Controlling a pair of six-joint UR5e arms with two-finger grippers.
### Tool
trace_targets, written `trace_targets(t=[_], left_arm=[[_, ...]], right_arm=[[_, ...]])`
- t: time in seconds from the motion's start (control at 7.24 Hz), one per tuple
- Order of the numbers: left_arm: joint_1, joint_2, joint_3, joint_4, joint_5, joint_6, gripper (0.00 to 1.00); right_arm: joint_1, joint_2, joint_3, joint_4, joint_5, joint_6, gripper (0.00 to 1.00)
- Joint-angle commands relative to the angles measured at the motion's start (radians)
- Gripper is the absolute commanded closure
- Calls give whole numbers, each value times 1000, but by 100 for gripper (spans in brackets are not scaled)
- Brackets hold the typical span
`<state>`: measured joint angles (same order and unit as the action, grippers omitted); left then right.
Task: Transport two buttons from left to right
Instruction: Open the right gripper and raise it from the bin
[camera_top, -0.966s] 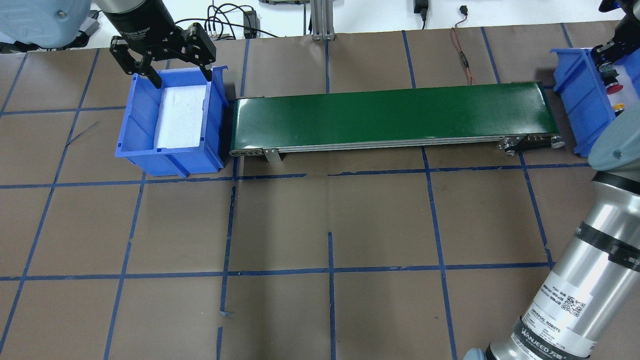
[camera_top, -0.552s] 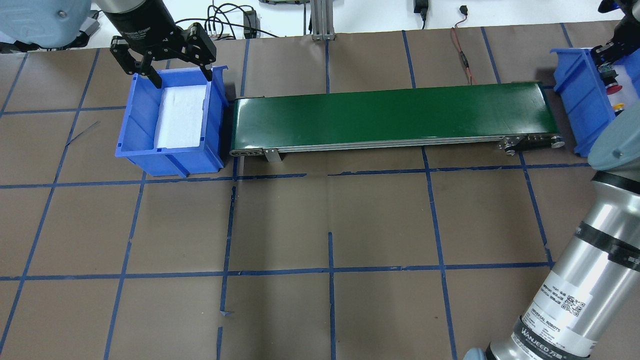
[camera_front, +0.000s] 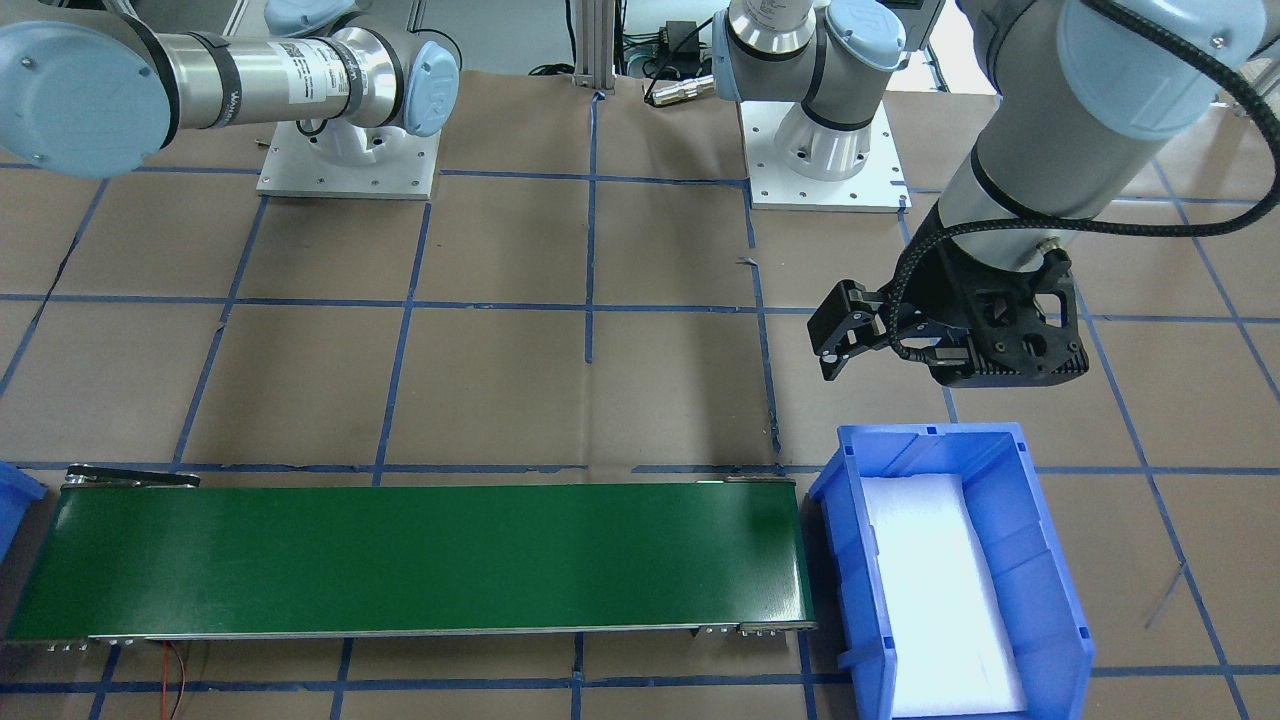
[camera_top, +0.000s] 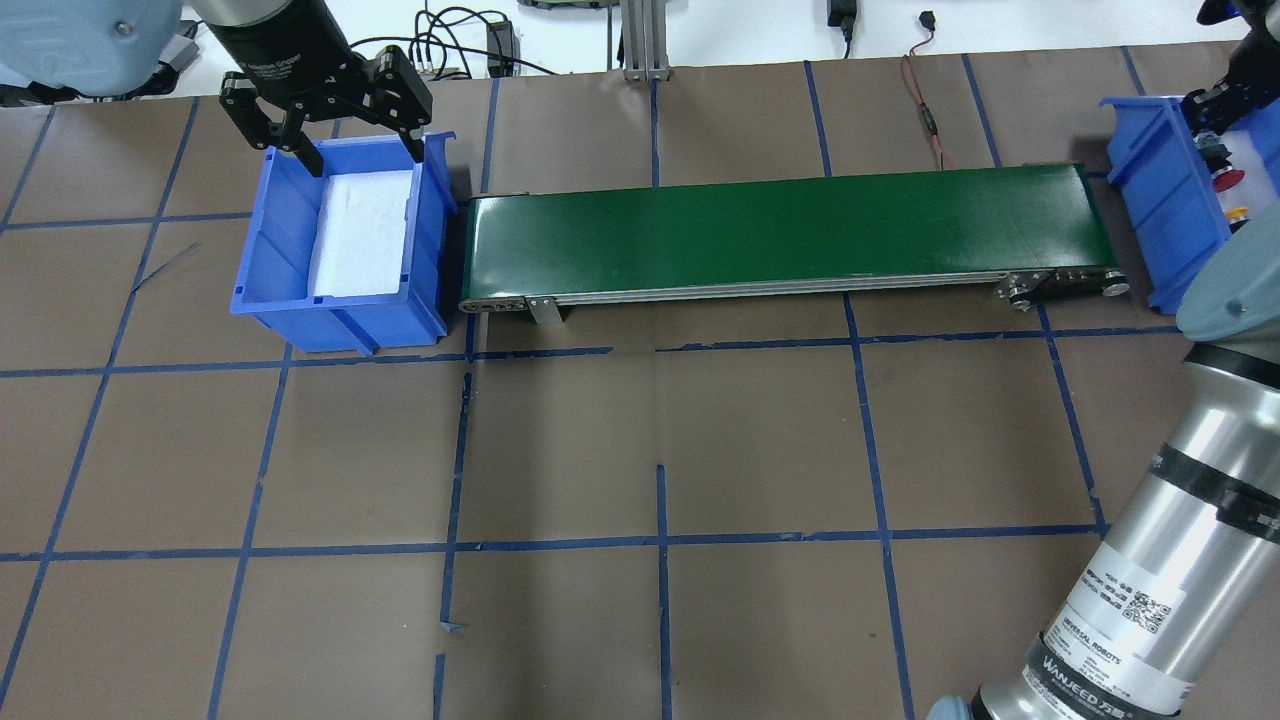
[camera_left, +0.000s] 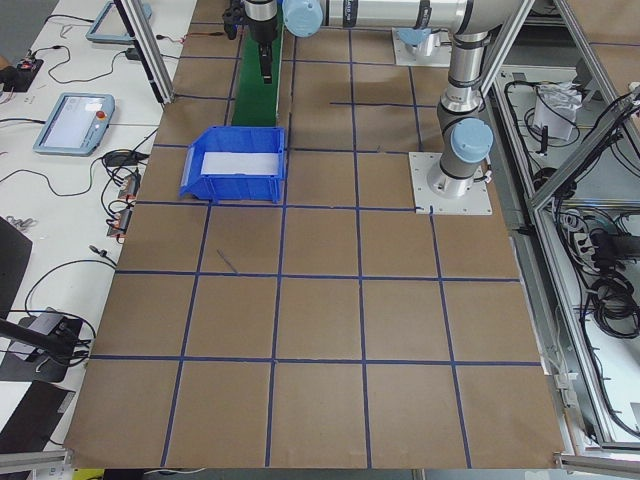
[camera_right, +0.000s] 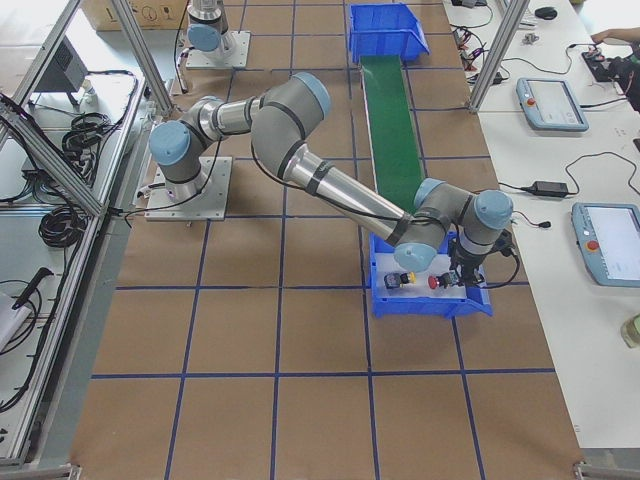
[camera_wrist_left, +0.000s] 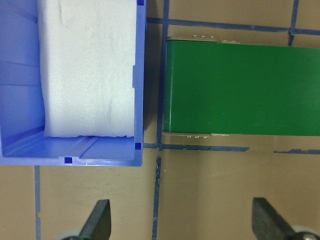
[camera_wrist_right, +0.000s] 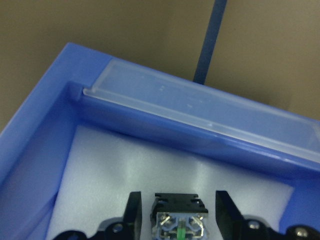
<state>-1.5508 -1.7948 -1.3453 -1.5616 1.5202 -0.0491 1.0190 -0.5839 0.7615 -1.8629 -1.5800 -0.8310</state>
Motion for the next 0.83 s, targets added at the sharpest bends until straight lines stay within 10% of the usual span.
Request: trace_targets(t=[0.0,0.69], left_arm=[[0,0,0,-2,0,0,0],[2,0,0,0,0,0,0]], right_arm=[[0,-69,-7,98,0,0,41],[68,-344,12,443,60,13,34]])
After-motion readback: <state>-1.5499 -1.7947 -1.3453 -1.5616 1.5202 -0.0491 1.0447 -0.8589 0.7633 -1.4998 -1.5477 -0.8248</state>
